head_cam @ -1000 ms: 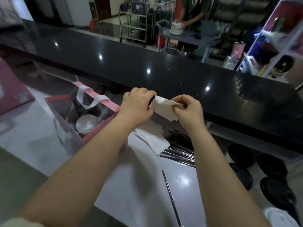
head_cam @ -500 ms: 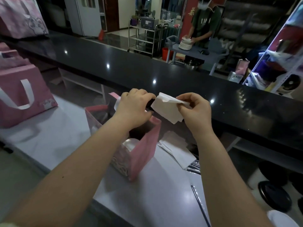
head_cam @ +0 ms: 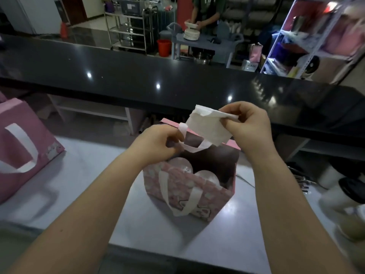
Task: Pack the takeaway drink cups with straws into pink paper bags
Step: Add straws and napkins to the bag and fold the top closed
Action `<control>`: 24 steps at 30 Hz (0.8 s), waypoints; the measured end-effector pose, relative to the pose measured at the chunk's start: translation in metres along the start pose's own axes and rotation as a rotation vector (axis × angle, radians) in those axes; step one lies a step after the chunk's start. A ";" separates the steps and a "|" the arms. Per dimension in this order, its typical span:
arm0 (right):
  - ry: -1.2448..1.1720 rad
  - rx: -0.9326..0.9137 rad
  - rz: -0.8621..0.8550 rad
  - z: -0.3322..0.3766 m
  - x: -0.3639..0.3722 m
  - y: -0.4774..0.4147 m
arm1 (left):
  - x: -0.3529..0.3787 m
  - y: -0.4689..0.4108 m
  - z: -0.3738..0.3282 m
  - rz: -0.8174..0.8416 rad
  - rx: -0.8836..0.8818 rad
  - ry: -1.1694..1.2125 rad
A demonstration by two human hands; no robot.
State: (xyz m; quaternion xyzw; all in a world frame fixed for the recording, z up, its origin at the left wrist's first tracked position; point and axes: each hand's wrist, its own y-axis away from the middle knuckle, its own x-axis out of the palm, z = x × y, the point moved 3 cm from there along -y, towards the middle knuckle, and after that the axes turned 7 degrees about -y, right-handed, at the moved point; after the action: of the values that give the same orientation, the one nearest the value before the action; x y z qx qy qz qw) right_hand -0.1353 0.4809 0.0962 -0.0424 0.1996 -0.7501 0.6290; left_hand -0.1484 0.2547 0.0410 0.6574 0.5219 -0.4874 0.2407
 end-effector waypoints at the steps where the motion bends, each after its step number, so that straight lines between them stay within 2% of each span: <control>1: 0.014 0.014 0.001 0.001 0.002 0.004 | 0.003 -0.001 0.002 0.019 0.028 -0.019; 4: 0.040 0.076 0.013 0.000 0.006 0.016 | 0.004 -0.009 0.005 0.041 0.104 -0.056; 7: 0.102 0.127 0.056 -0.008 0.010 0.026 | 0.003 -0.018 0.005 0.121 0.163 0.037; 13: 0.480 0.049 0.030 -0.030 0.027 0.024 | 0.013 -0.022 0.007 0.316 0.209 0.004; 19: 0.726 -0.036 0.163 -0.046 0.045 0.016 | 0.014 -0.024 0.007 0.312 0.219 -0.016; 24: 0.629 -0.022 0.135 -0.042 0.038 0.015 | 0.017 -0.023 0.008 0.260 0.215 -0.030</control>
State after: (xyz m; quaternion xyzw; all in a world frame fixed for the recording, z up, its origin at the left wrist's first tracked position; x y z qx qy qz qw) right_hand -0.1419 0.4531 0.0452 0.1980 0.3947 -0.6810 0.5842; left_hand -0.1732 0.2631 0.0273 0.7341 0.3736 -0.5149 0.2376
